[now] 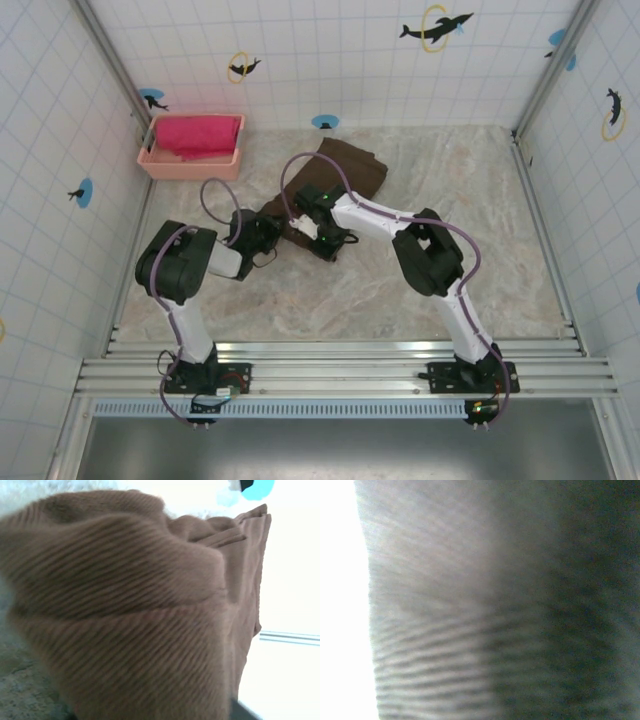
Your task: Roll up the long pants
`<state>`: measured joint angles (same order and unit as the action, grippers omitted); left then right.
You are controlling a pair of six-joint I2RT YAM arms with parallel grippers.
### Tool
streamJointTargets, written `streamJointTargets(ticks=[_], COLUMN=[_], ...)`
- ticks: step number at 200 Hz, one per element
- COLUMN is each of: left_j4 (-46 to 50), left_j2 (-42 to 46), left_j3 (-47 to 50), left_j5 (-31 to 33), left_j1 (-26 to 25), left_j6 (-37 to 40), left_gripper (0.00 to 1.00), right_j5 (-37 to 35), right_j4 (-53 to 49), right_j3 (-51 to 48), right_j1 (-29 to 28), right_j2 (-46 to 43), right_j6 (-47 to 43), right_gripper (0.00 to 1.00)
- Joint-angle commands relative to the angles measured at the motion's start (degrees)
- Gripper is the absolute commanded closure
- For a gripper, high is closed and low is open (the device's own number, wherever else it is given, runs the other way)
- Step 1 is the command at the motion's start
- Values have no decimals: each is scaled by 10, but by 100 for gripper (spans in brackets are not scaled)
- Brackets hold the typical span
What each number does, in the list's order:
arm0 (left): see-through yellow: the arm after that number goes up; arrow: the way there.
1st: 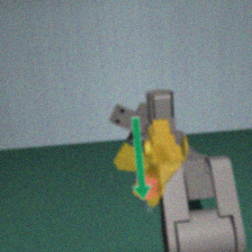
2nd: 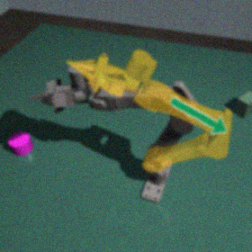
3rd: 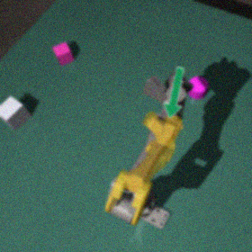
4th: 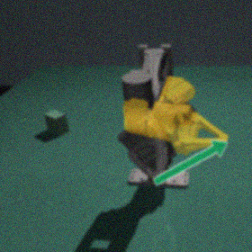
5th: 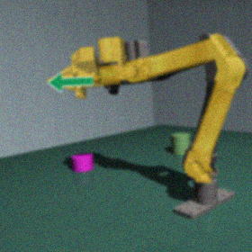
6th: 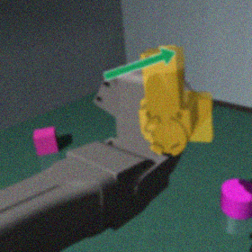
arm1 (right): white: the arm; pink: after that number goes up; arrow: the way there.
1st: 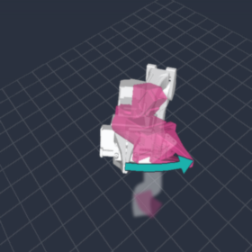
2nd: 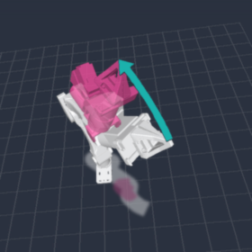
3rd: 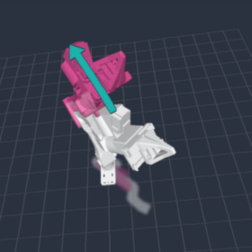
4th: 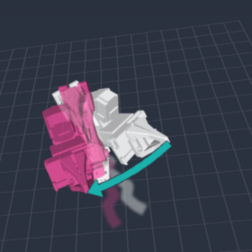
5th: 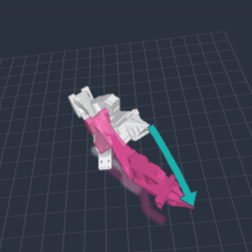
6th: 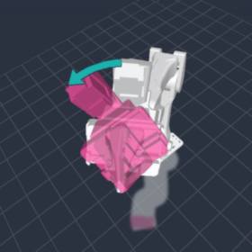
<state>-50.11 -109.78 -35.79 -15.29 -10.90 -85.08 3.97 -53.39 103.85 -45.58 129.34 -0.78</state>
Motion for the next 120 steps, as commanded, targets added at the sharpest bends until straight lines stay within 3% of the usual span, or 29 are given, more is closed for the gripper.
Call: streamJointTargets(ticks=[1,23,49,60,75,77,120], left_j4=[-15,1,121,203,332,353,743], left_j2=[-46,-57,-28,-9,15,18,26], left_j3=[-16,-9,-27,-46,-87,-94,-285], left_j5=[-28,-26,-45,-55,-69,-70,-64], left_j1=[-3,-4,-4,-4,-5,-5,-13], left_j6=[3,-15,4,14,40,47,137], left_gripper=[100,100,100,100,100,100,100], right_j5=[11,1,-27,-47,-92,-97,-218], right_j4=[-30,-30,-28,-26,-14,-13,1], right_j3=[-26,-41,-66,-76,-93,-95,-88], right_j1=[-8,-4,1,2,1,1,-23], right_j2=[-14,-33,-74,-97,-140,-146,-227], right_j6=[8,8,13,15,25,26,45], right_gripper=[100,100,99,72,5,0,1])
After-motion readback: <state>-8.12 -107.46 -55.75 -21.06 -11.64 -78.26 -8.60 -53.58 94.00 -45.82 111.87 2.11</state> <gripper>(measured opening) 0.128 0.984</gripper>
